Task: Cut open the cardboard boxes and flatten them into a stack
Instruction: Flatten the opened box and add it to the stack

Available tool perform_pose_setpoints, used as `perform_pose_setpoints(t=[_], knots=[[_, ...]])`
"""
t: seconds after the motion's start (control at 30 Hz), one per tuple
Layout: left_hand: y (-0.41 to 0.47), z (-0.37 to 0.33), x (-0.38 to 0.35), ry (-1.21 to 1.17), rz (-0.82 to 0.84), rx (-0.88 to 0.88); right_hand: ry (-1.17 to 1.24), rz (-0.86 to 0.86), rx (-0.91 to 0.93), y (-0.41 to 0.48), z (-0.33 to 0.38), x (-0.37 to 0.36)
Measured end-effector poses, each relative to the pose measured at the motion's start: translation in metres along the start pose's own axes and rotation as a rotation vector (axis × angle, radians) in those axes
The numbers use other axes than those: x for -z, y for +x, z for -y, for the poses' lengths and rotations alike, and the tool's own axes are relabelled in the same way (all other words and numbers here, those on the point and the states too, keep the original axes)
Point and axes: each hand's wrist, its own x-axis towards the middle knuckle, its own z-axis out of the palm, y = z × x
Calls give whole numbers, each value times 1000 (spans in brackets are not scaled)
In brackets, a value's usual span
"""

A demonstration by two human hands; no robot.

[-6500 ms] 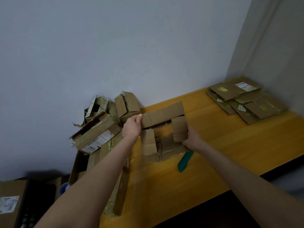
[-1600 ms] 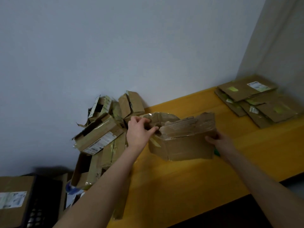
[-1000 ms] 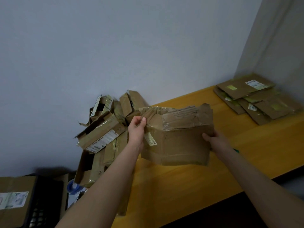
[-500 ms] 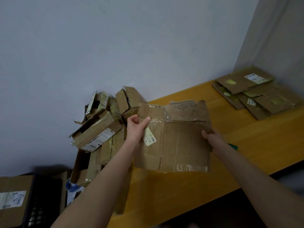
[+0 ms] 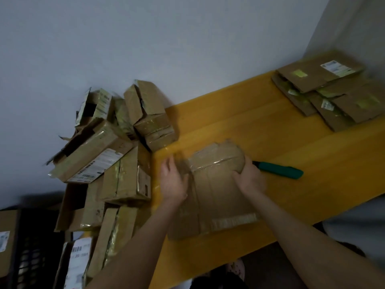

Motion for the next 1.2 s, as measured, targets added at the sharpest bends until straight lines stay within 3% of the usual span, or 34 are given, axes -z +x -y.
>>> perform_pose_setpoints(t=[0.07, 0.13, 0.2, 0.27, 0.33, 0.43, 0.5, 0.6, 1.03, 1.2], knots=[[2, 0, -17, 211, 112, -275, -158, -6, 9, 3, 0, -6], [9, -3, -35, 345, 217, -399, -313, -25, 22, 6, -1, -11], [17, -1, -52, 414, 279, -411, -430, -102, 139, 13, -2, -16], [20, 3, -67, 457, 268, -402, -442, -138, 378, 21, 2, -23], [20, 8, -77, 476, 231, -400, -435, -88, 579, 30, 10, -34], [19, 11, -84, 456, 179, -400, -458, -9, 696, 34, 18, -48], [20, 12, -85, 440, 162, -405, -386, -52, 664, 31, 14, -48], [21, 14, -85, 423, 157, -407, -292, -200, 452, 36, -5, -36], [12, -5, -85, 469, 207, -374, -556, -184, 168, 52, -73, 8], [13, -9, -86, 485, 219, -384, -497, -200, 73, 74, -63, 17]])
